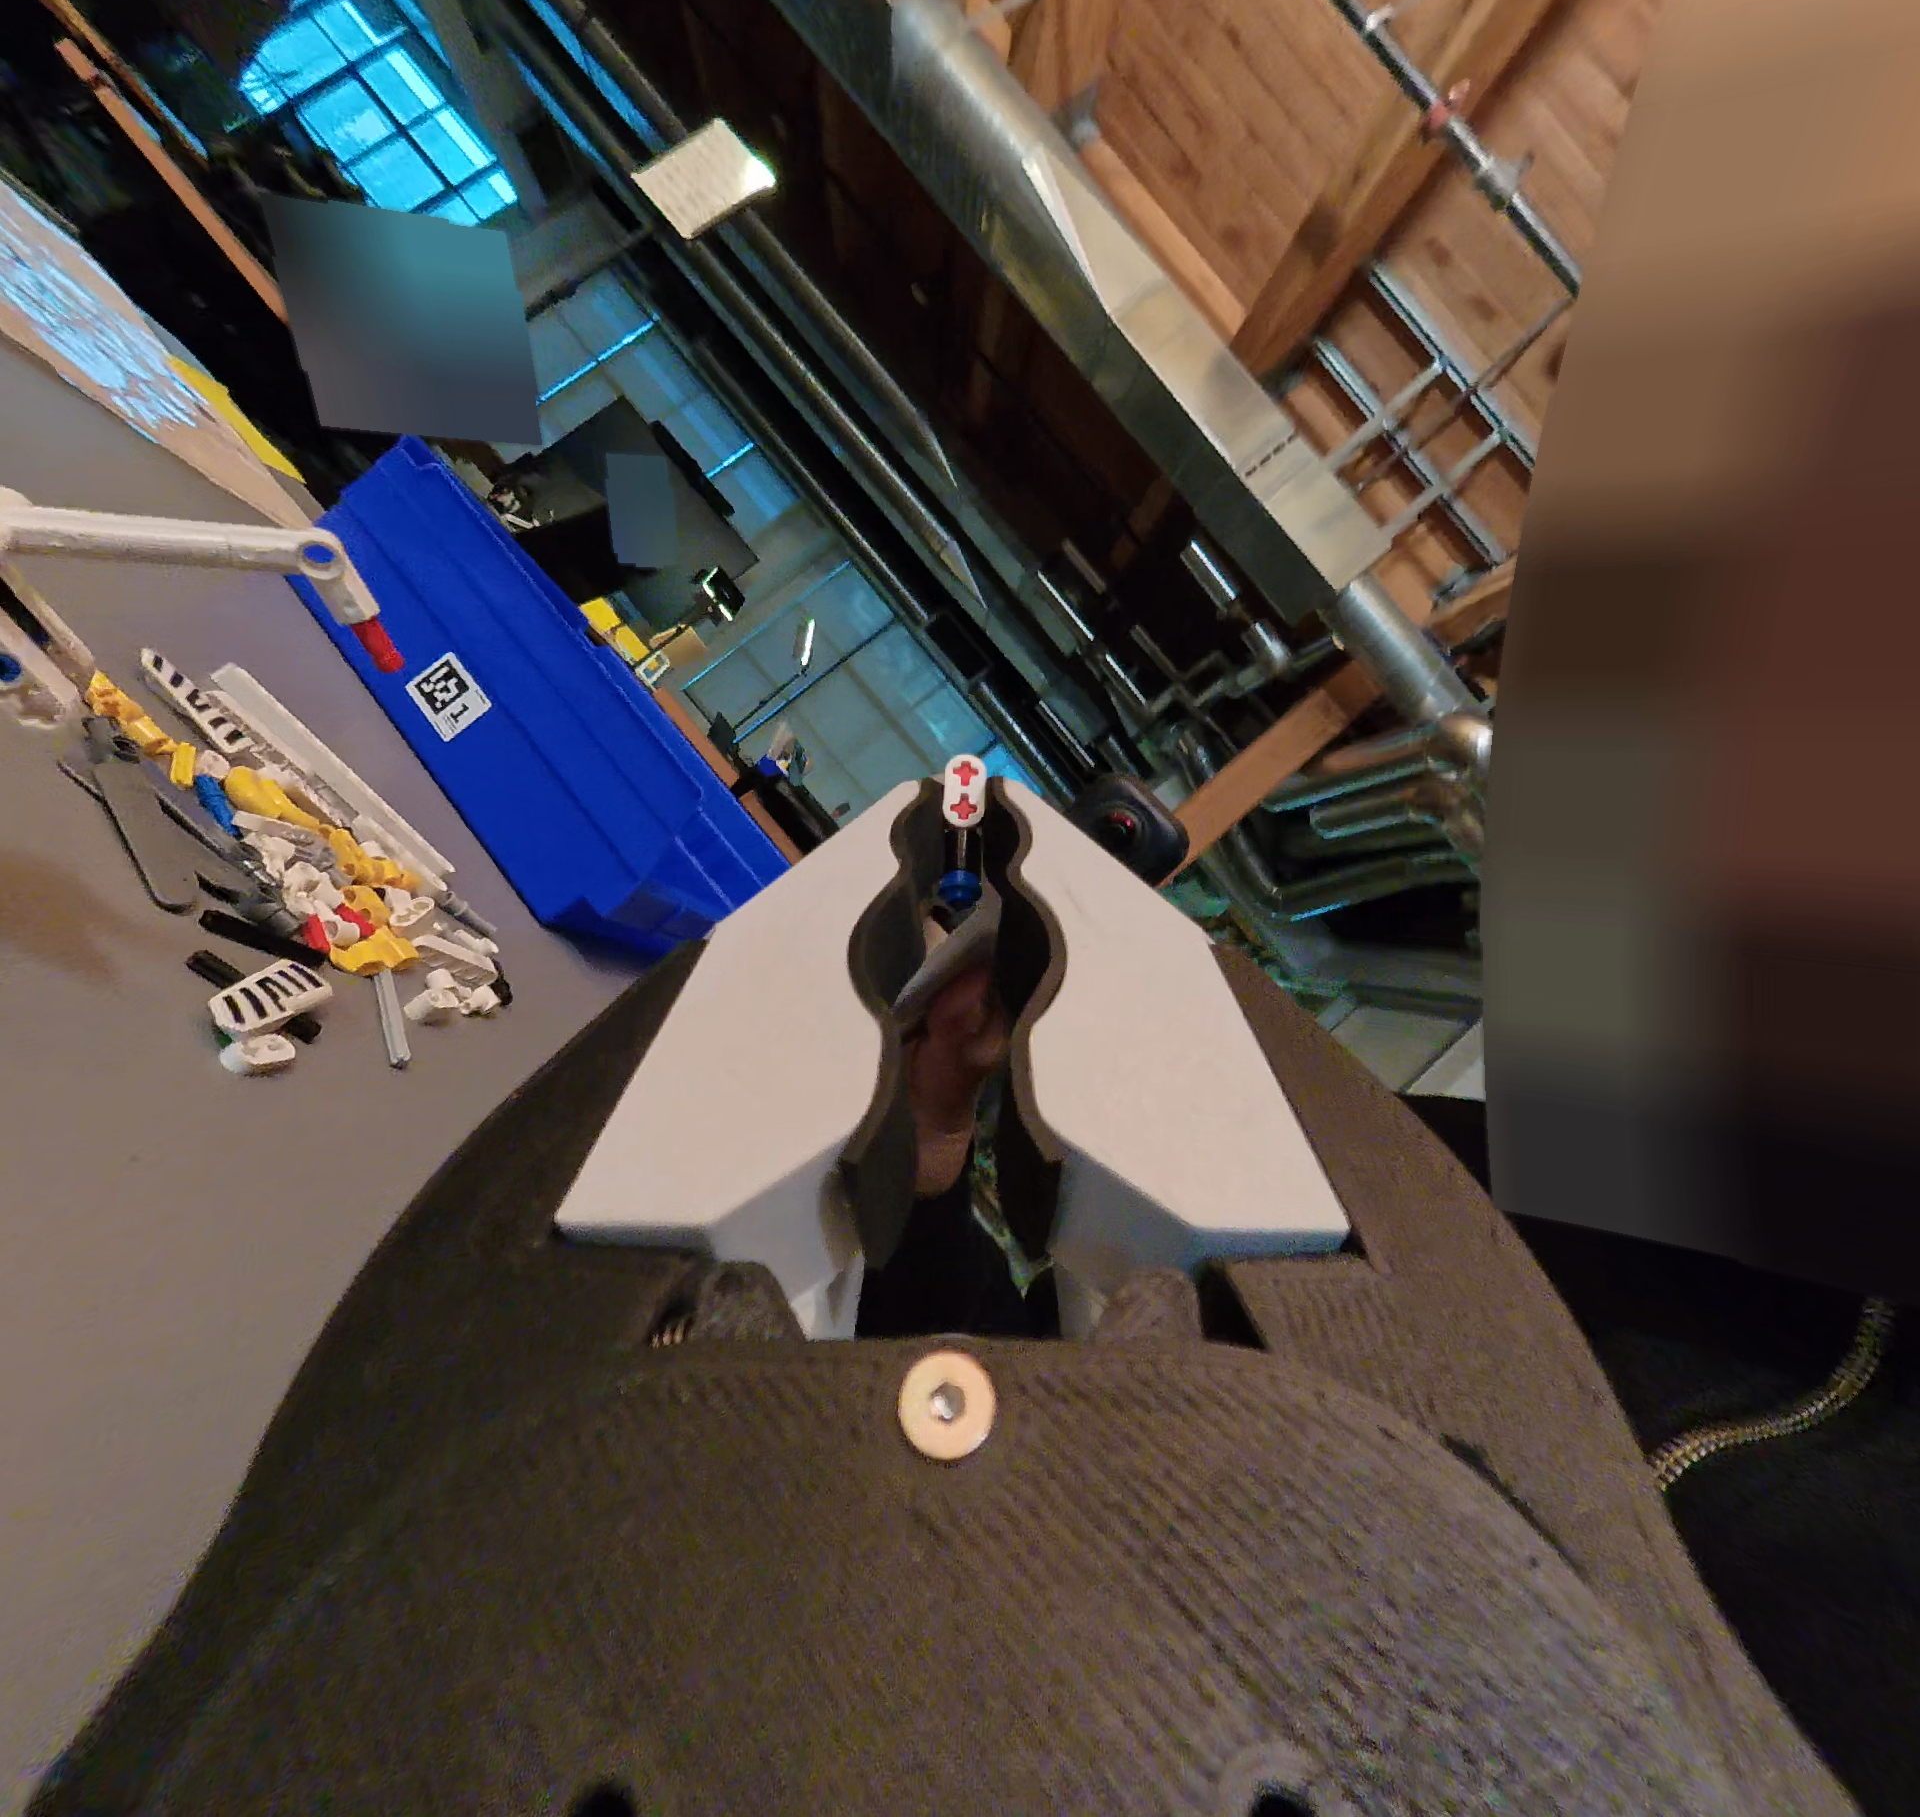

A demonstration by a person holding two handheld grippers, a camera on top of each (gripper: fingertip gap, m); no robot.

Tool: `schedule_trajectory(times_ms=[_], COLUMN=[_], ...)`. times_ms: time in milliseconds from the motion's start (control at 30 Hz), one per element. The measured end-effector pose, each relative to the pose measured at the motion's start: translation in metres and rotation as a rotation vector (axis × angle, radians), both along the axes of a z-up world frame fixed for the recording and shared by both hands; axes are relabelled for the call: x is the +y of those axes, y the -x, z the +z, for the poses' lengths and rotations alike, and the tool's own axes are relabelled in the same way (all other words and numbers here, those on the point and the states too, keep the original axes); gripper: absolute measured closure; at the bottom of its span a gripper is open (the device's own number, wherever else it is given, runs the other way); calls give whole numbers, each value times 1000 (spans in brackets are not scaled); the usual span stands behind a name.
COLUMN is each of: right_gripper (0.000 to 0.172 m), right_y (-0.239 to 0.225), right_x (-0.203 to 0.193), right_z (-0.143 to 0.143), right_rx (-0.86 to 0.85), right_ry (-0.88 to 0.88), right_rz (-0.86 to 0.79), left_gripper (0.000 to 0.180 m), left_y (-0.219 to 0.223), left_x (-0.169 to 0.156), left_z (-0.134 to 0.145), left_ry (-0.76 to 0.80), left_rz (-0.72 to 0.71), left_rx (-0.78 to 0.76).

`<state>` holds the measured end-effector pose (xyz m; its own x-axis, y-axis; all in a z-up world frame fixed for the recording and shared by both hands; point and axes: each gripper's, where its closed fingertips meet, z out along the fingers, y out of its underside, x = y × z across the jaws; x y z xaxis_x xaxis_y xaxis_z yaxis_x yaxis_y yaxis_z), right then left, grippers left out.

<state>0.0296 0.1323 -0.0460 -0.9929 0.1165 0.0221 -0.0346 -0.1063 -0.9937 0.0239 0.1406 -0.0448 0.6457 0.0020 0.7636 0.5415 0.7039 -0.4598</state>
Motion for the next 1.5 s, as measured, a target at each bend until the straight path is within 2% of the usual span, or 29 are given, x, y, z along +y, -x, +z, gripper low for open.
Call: schedule_trajectory(times_ms=[133,367,400,433,467,500,567,633,700,767,833,900,933,1000,1100,1167,1200,1300,1367,1500], right_gripper=[171,171,171,172,172,171,171,171,170,170,170,170,169,152,135,134,140,140,141,138], right_y=[-3,-7,-4,8,23,33,42,55,82,107,119,125,129,136,138,135,134,132,121,70], right_x=[0,4,19,41,58,62,53,45,53,71,81,86,89,95,97,94,94,93,81,33], right_z=[3,16,31,48,57,53,36,7,-40,-84,-102,-110,-113,-114,-101,-87,-82,-83,-76,-48], right_rx=[35,-51,-128,-227,-266,-234,-116,-100,-178,-326,-436,-459,-451,-440,-449,-422,-397,-294,-240,-134], right_ry=[-11,56,160,273,319,263,106,-56,-260,-396,-398,-423,-442,-451,-393,-343,-332,-415,-407,-262], right_rz=[-22,43,78,91,49,-20,-128,-183,-257,-326,-354,-381,-414,-470,-473,-459,-468,-508,-456,-201], left_gripper=[179,179,177,177,177,176,176,176,176,176,176,176,176,176,176,176,176,177,177,177], left_y=[-2,-6,4,16,20,16,3,-2,-3,4,11,15,16,19,24,28,30,32,33,33], left_x=[-2,-4,-38,-87,-125,-135,-114,-75,-63,-55,-50,-41,-37,-29,-30,-32,-33,-34,-33,-32], left_z=[4,13,21,22,25,31,47,48,44,28,12,-3,-9,-21,-33,-42,-47,-50,-52,-52], left_ry=[-19,-85,-221,-312,-238,-78,-51,60,121,221,285,334,348,380,375,359,361,339,346,335], left_rz=[23,18,138,226,341,422,374,297,262,227,234,214,198,169,162,153,149,140,129,115], left_rx=[-12,-35,-48,-84,-26,60,128,173,194,181,164,140,131,110,76,45,31,19,12,13])
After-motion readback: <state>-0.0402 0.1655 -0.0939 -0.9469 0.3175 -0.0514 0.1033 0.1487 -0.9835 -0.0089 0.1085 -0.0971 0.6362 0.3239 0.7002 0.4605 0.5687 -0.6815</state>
